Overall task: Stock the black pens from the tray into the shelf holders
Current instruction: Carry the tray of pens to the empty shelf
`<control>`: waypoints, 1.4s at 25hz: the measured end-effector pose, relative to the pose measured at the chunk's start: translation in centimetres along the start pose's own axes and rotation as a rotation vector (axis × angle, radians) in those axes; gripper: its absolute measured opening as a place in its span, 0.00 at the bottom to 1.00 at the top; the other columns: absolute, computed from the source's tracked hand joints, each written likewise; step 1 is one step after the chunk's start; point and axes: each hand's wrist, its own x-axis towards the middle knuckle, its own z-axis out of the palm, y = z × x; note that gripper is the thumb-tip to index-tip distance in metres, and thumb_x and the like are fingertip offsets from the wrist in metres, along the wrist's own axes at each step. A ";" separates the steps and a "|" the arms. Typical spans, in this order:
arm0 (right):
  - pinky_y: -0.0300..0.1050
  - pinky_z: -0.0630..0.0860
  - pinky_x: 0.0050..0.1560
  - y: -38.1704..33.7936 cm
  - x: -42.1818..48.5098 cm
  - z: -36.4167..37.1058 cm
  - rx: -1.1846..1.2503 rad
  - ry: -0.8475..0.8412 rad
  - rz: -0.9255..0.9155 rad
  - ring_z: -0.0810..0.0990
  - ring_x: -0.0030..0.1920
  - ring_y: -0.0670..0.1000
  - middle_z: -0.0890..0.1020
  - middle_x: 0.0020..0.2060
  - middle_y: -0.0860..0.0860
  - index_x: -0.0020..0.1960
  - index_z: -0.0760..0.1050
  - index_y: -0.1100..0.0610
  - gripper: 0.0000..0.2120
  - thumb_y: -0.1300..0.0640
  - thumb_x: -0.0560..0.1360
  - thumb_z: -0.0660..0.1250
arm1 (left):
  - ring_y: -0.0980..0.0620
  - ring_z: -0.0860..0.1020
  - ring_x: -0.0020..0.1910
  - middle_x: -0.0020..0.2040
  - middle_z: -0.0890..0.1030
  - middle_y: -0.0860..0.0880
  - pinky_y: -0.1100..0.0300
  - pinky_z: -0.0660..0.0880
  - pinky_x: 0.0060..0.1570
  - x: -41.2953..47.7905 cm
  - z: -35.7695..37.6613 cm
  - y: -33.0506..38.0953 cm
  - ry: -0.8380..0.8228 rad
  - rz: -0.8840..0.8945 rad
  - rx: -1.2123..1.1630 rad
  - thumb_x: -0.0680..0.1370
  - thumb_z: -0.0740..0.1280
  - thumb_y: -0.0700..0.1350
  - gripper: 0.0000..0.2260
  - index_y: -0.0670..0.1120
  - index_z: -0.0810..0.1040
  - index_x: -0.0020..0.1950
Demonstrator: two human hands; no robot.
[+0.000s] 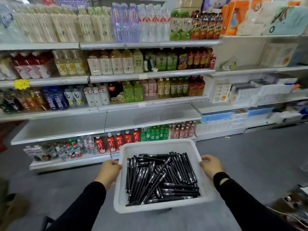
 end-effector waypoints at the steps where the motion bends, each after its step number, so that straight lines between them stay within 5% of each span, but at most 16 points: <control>1: 0.45 0.73 0.48 -1.2 1.5 0.1 0.001 -0.008 -0.006 0.80 0.47 0.55 0.82 0.48 0.52 0.53 0.78 0.52 0.06 0.59 0.78 0.65 | 0.47 0.73 0.37 0.39 0.76 0.42 0.55 0.71 0.38 1.1 0.2 1.0 0.017 0.004 -0.005 0.80 0.65 0.38 0.06 0.43 0.75 0.43; 8: 0.45 0.73 0.49 -8.7 12.5 3.6 -0.003 -0.043 -0.004 0.79 0.48 0.56 0.82 0.50 0.54 0.58 0.80 0.55 0.10 0.59 0.78 0.66 | 0.43 0.79 0.42 0.47 0.82 0.36 0.51 0.78 0.44 12.5 0.5 6.4 0.046 -0.003 -0.017 0.80 0.65 0.39 0.07 0.36 0.79 0.51; 19: 0.44 0.71 0.53 -18.9 24.4 8.1 -0.031 0.027 -0.001 0.75 0.48 0.55 0.81 0.59 0.56 0.60 0.79 0.55 0.11 0.59 0.79 0.65 | 0.44 0.78 0.39 0.40 0.79 0.40 0.50 0.77 0.43 29.7 0.5 15.1 0.025 0.000 -0.103 0.79 0.66 0.35 0.09 0.42 0.76 0.39; 27: 0.45 0.73 0.57 -22.6 35.9 10.7 -0.067 -0.026 -0.030 0.78 0.54 0.58 0.82 0.59 0.56 0.61 0.80 0.57 0.12 0.59 0.78 0.66 | 0.48 0.69 0.28 0.30 0.72 0.44 0.61 0.65 0.29 38.2 3.3 19.2 0.060 0.000 -0.018 0.78 0.66 0.36 0.07 0.40 0.76 0.39; 35: 0.46 0.77 0.56 -25.8 51.1 13.5 -0.097 -0.162 -0.122 0.80 0.52 0.57 0.83 0.56 0.55 0.60 0.80 0.53 0.12 0.56 0.77 0.67 | 0.46 0.76 0.38 0.39 0.78 0.41 0.51 0.76 0.43 44.9 9.3 20.9 0.205 -0.121 -0.094 0.79 0.65 0.36 0.05 0.41 0.77 0.43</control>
